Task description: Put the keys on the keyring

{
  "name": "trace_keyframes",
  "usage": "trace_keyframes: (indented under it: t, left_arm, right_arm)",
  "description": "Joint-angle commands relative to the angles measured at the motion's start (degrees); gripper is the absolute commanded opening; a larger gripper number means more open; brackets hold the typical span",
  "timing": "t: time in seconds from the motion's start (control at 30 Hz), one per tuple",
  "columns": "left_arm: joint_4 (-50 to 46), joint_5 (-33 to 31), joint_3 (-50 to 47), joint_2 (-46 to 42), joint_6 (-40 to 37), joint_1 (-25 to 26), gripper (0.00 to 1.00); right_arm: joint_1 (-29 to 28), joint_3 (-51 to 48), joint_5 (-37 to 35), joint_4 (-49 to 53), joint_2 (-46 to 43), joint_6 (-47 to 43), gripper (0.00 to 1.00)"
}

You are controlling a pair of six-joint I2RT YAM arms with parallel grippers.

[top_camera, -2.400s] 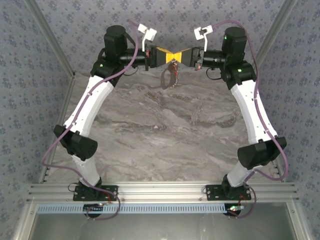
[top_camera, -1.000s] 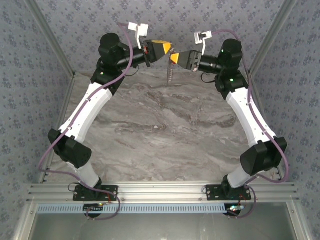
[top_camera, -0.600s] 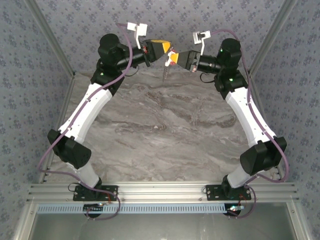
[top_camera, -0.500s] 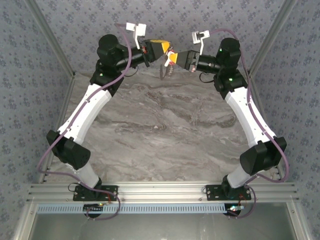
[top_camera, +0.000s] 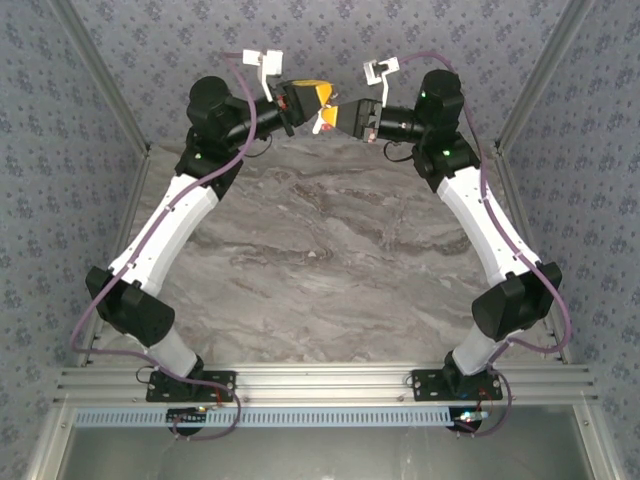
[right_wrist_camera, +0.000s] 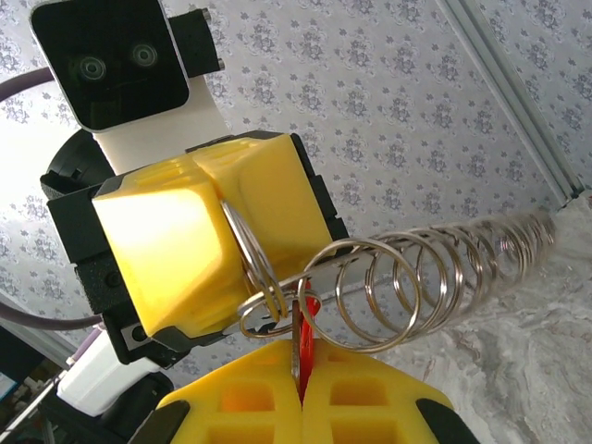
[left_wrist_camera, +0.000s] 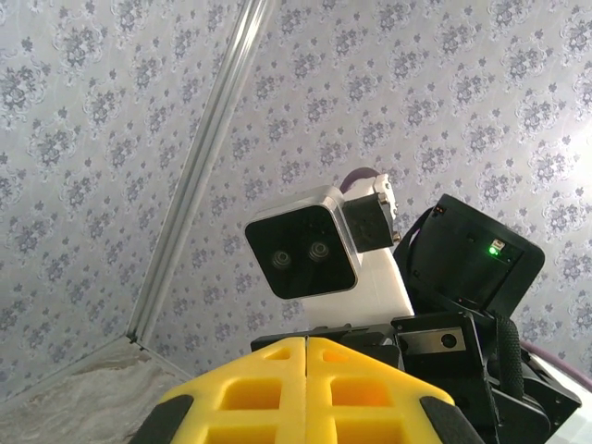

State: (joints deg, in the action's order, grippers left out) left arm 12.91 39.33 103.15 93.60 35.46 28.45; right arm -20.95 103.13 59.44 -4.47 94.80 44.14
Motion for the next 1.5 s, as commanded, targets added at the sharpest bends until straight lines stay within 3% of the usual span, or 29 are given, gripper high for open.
trace_keyframes:
  t: [0.0, 0.13, 0.2, 0.4, 0.67, 1.2, 1.3, 1.47]
  left_arm:
    - [3.7, 0.3, -0.4, -2.5, 0.5, 0.3, 0.00]
    - [3.9, -0.2, -0.6, -2.5, 0.4, 0.4, 0.00]
    - [3.8, -0.1, -0.6, -2.4, 0.3, 0.3, 0.00]
    - [4.4, 0.3, -0.4, -2.1, 0.7, 0.4, 0.00]
    - [5.1, 1.9, 0.9, -0.9, 1.8, 0.4, 0.00]
    - [4.5, 4.1, 2.7, -0.2, 1.7, 1.0, 0.00]
    - [4.1, 4.0, 2.7, -0.1, 1.4, 1.0, 0.00]
    - [4.1, 4.2, 2.8, 0.0, 1.5, 1.0, 0.00]
  right_arm:
    - [-0.6, 1.8, 1.5, -0.2, 0.3, 0.4, 0.02]
    - [1.4, -2.4, 1.5, -0.9, -2.5, 0.8, 0.31]
    - [3.4, -5.7, 1.4, -2.1, -4.7, 1.7, 0.40]
    - [10.3, -12.1, 1.7, -4.6, -10.7, 3.8, 0.45]
    - [11.0, -6.4, -0.6, -8.4, -8.4, 6.8, 0.45]
    - [4.7, 2.9, -0.3, -11.9, 0.0, 9.6, 0.45]
    - [4.4, 2.9, 0.0, -12.0, 0.1, 9.7, 0.35]
    - [4.3, 2.6, 0.2, -11.5, -0.1, 9.4, 0.07]
